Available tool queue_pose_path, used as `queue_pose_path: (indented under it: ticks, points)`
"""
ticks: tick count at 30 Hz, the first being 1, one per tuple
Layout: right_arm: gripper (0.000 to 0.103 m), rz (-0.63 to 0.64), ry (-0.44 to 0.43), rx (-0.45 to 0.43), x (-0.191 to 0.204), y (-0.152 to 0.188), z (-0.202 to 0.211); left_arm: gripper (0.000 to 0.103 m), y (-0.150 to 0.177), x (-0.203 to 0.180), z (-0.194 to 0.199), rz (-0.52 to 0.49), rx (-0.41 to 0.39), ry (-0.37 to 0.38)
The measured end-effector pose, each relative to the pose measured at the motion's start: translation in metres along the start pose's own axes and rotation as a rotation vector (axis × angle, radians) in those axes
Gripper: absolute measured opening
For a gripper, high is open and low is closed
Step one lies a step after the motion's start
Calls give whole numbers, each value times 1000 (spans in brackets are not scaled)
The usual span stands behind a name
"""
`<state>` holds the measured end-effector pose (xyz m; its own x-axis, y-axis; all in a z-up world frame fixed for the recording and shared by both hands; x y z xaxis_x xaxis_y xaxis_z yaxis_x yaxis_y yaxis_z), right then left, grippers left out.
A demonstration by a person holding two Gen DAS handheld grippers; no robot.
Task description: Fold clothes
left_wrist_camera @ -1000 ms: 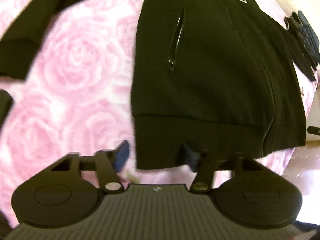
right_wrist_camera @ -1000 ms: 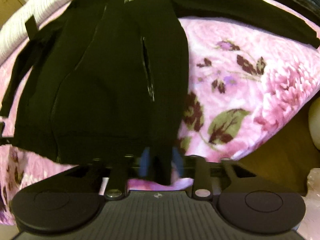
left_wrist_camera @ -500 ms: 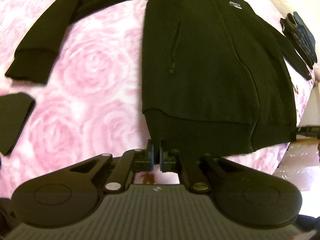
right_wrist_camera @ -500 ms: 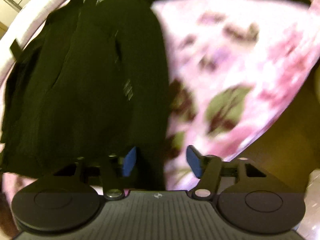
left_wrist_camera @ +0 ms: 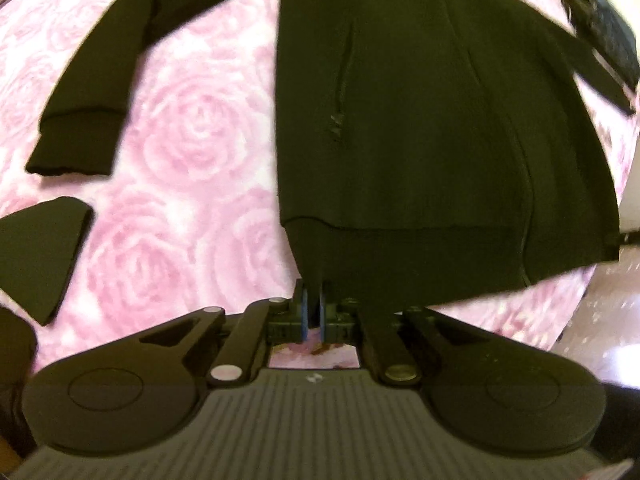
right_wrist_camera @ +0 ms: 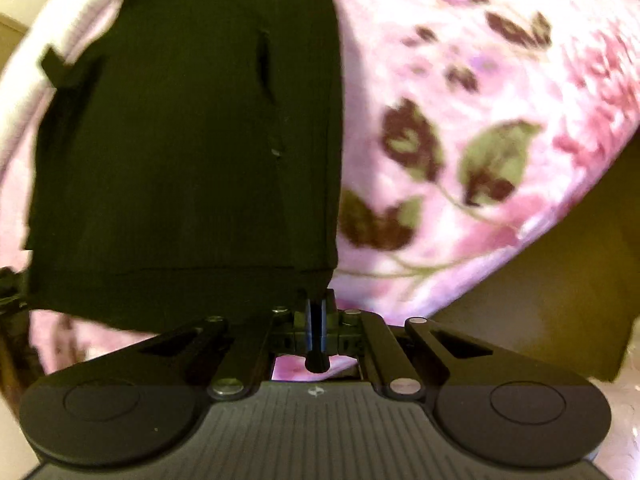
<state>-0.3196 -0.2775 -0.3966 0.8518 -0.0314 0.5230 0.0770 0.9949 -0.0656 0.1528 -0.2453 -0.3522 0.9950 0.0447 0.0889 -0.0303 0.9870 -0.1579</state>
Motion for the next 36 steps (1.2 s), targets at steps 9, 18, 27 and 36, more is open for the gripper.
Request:
queue_pose_path:
  ticks: [9,18,27,36]
  points:
    - [54,147,225,-83,12,-32,29,17,9,48,17,146,15,-87]
    - [61,344,158,-169,92,-78,30,36,-49,124,35,226,-145,-200]
    - [66,371,224,-162,152,-78,-6,44,-98,134,-70,-133,-118,-215]
    - [66,378,254,-131,201,-88,-46,3,-169,278,29,82,-239,-72]
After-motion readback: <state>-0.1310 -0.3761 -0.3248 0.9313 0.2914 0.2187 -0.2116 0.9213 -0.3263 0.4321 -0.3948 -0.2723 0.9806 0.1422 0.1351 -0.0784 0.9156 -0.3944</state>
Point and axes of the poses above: each gripper's, at about its wrist camera, not at the fingertips, and z roughly against the way its jaws point, x to its left, y to its underside, the point moved 5 cm from there along -z, roughly the way its jaws point, and after that the axes turned 13 degrees about -y, right-handed, at the moved point
